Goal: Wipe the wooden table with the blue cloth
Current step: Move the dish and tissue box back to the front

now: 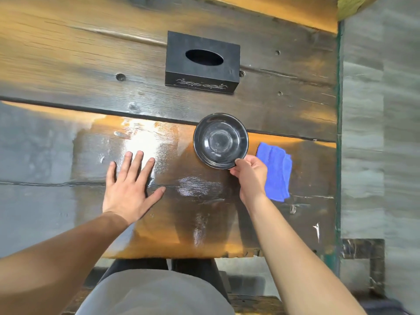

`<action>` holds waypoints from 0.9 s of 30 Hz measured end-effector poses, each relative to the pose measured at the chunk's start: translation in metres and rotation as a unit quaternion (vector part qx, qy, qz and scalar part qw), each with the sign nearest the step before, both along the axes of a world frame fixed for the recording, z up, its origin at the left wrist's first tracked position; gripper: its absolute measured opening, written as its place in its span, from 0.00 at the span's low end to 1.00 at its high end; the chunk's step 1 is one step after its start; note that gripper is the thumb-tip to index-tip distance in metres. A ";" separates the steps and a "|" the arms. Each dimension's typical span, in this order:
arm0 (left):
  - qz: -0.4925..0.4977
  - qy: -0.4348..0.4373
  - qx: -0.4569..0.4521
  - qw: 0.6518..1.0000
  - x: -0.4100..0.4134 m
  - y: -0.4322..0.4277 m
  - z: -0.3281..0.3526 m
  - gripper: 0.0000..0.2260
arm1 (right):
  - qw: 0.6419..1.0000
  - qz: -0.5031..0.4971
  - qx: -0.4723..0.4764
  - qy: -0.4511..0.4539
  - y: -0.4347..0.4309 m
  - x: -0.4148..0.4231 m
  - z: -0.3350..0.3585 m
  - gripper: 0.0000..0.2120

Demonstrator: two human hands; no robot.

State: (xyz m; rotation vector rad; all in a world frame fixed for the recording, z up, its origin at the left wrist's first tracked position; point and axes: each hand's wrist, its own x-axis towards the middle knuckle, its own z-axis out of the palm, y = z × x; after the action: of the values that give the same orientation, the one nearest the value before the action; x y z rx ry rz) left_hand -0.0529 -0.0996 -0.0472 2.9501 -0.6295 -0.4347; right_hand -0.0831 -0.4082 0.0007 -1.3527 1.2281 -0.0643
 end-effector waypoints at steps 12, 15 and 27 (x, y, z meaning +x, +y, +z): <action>-0.004 0.012 -0.022 1.000 0.001 0.002 0.001 0.37 | 1.000 -0.010 0.002 0.015 0.025 0.002 -0.007 0.09; 0.000 0.024 -0.034 0.999 0.002 0.002 0.002 0.37 | 1.000 -0.014 0.003 0.023 0.025 0.003 -0.009 0.05; -0.007 0.022 -0.028 0.999 0.002 0.004 0.000 0.36 | 0.946 0.100 -0.303 0.053 -0.016 0.116 0.025 0.18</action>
State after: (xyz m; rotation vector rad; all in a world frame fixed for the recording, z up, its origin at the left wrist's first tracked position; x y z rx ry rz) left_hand -0.0512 -0.0951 -0.0470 2.8767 -0.6475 -0.4743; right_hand 0.0328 -0.4238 0.0261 -2.0325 1.1992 -0.2440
